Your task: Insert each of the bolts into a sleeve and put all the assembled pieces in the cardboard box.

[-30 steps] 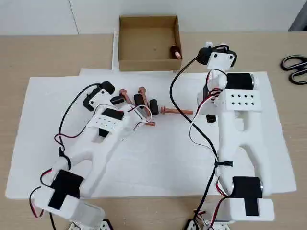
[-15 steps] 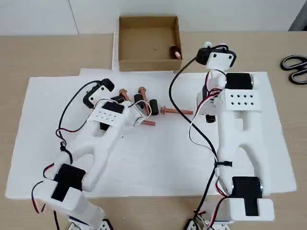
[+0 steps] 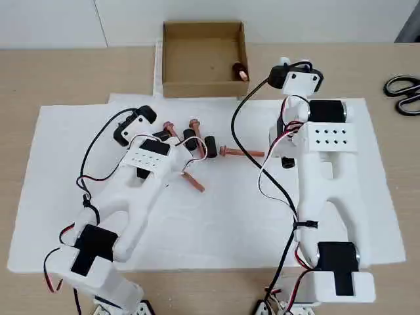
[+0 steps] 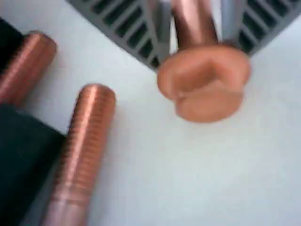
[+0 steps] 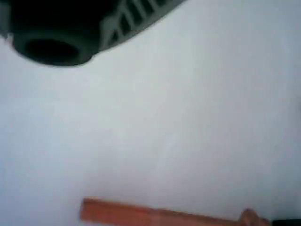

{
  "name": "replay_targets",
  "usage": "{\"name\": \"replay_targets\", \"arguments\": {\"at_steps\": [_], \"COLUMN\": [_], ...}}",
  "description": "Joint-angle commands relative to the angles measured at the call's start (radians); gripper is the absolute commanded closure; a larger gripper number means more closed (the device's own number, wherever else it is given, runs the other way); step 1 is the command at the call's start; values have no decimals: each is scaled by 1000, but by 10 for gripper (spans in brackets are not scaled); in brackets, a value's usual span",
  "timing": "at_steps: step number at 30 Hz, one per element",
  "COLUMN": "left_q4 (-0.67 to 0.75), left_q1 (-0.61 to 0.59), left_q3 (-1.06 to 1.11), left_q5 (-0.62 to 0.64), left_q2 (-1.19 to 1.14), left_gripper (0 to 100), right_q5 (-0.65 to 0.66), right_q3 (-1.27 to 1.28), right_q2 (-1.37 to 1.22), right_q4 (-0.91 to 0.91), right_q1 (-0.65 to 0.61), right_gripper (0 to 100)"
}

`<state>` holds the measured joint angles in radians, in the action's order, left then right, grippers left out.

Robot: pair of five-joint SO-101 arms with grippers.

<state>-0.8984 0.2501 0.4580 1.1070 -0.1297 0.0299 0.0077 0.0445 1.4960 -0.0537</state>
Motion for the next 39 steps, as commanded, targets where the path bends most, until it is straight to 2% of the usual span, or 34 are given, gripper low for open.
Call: {"name": "replay_targets", "arguments": {"at_steps": [1, 6, 9, 13, 20, 25, 32, 39], "left_q4": [17, -61, -160, -261, -272, -270, -269, -275], "left_q1": [37, 49, 44, 43, -32, -86, -112, -115], "left_q3": [-36, -81, -150, -228, -231, -205, -205, -219], "left_q5": [-32, -106, -212, -334, -354, -496, -783, -839], "left_q2": [12, 14, 14, 11, 11, -28, -83, -80], "left_gripper": [935, 938, 996, 994, 994, 994, 994, 992], "right_q5": [-11, -11, -11, -11, -11, -11, -11, -11], "right_q3": [-25, -25, -25, -25, -25, -25, -25, -25], "right_q2": [56, 56, 56, 56, 56, 56, 56, 56], "right_q4": [-5, -7, -7, -8, -7, -7, -5, -5], "right_q1": [7, 7, 10, 12, 12, 10, 7, 7], "right_gripper": [989, 989, 989, 989, 989, 989, 989, 989]}}
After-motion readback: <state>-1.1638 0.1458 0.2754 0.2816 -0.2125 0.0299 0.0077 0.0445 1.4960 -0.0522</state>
